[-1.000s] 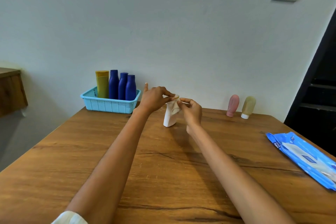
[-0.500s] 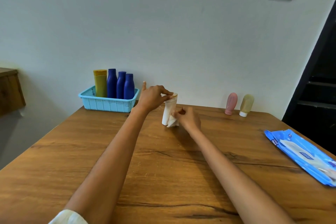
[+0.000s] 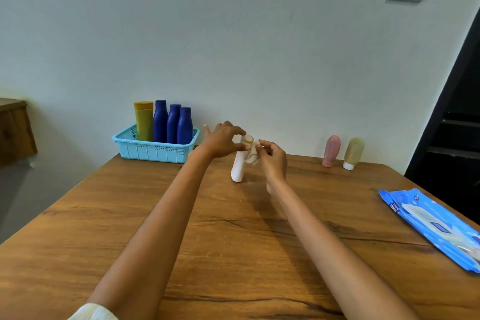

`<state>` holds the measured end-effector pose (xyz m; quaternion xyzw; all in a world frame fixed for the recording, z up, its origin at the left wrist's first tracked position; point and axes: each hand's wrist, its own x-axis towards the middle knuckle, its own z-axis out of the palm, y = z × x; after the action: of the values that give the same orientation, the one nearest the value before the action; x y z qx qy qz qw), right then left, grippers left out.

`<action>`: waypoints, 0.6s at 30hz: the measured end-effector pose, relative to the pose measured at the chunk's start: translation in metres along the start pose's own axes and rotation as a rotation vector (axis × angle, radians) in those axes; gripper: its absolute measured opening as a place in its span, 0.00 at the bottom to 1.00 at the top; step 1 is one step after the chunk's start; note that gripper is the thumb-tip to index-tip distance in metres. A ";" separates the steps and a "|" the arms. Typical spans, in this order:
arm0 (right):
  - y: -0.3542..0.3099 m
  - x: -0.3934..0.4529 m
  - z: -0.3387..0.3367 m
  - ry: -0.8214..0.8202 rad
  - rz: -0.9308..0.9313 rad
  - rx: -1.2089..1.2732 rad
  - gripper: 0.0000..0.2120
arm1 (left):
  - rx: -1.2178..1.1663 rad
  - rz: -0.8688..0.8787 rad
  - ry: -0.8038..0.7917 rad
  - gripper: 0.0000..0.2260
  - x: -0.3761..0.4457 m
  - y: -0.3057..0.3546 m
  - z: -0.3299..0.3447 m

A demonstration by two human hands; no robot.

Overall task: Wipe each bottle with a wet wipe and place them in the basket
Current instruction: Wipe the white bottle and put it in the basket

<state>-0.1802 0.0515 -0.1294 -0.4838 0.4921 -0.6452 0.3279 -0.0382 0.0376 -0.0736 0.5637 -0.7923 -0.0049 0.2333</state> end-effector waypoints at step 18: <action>-0.004 -0.009 0.006 -0.199 0.011 0.138 0.07 | -0.469 -0.225 0.079 0.22 -0.007 -0.009 0.005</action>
<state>-0.1716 0.0588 -0.1275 -0.5187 0.4141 -0.6247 0.4113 -0.0302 0.0396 -0.0830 0.5785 -0.6922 -0.1920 0.3865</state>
